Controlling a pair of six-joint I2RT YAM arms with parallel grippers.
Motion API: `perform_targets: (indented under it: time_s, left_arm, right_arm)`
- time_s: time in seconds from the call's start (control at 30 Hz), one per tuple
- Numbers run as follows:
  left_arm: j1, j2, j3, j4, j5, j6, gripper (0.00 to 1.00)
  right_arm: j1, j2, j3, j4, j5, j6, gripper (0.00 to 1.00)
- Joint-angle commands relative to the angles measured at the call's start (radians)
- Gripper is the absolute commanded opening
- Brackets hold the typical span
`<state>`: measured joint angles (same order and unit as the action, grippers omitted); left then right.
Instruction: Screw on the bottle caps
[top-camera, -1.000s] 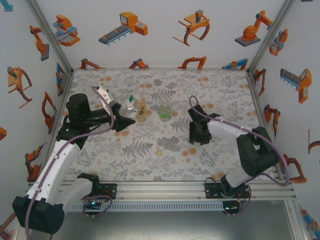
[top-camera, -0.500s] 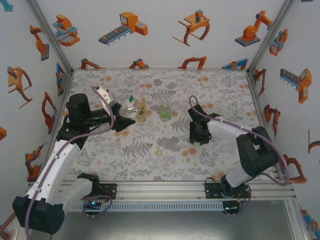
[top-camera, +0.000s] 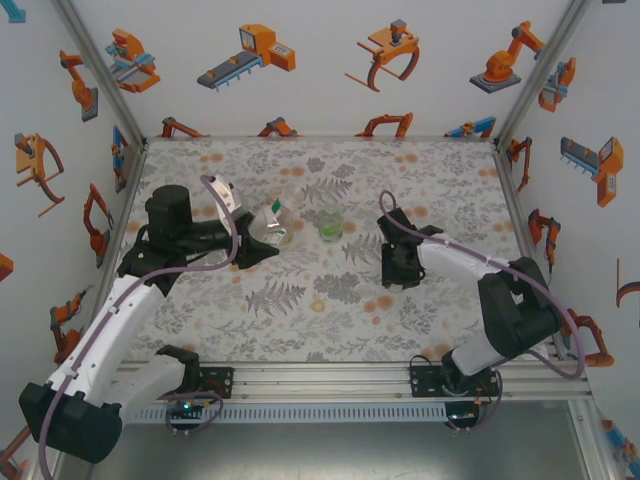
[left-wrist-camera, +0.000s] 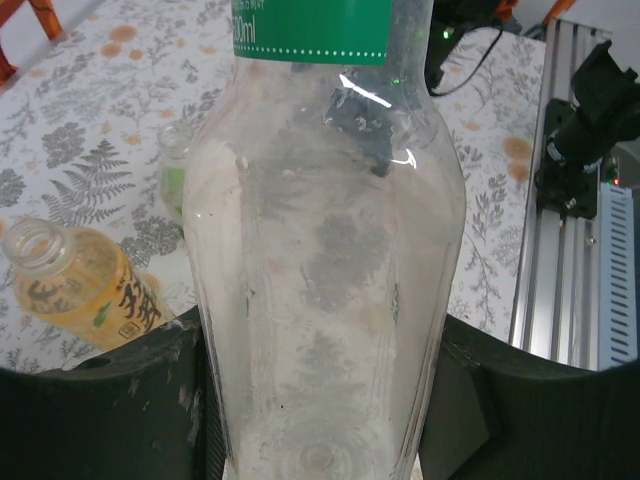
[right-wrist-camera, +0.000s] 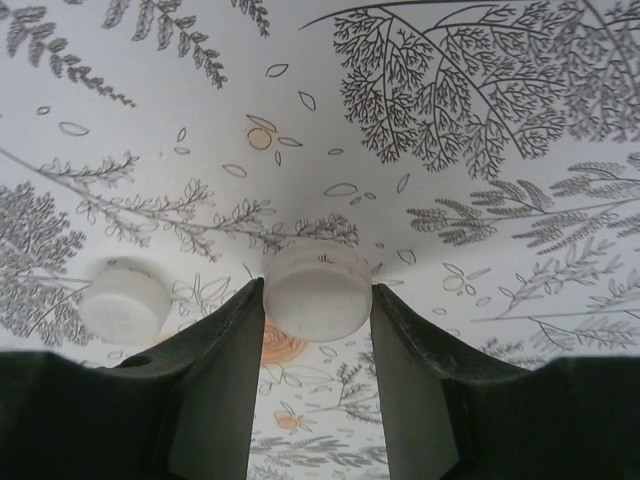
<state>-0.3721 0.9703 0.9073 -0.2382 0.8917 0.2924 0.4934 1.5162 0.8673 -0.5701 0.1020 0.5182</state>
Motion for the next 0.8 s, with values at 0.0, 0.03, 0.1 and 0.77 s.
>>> perform_targets:
  time_s: [0.0,0.03,0.1,0.77]
  left_arm:
    - [-0.031,0.011,0.038,-0.077,-0.035,0.074,0.00]
    - [-0.038,0.017,0.039,-0.083,-0.039,0.076,0.00]
    - [-0.055,0.029,0.044,-0.095,-0.045,0.086,0.00]
    - [-0.264,-0.008,-0.001,-0.225,-0.216,0.356,0.00]
  right_arm:
    - [0.004,-0.100,0.055,-0.043,-0.003,-0.055,0.33]
    - [0.004,-0.129,0.062,-0.038,-0.023,-0.073,0.32]
    - [0.004,-0.178,0.081,-0.033,-0.066,-0.110,0.29]
    - [0.004,-0.485,0.219,0.189,-0.860,-0.573,0.08]
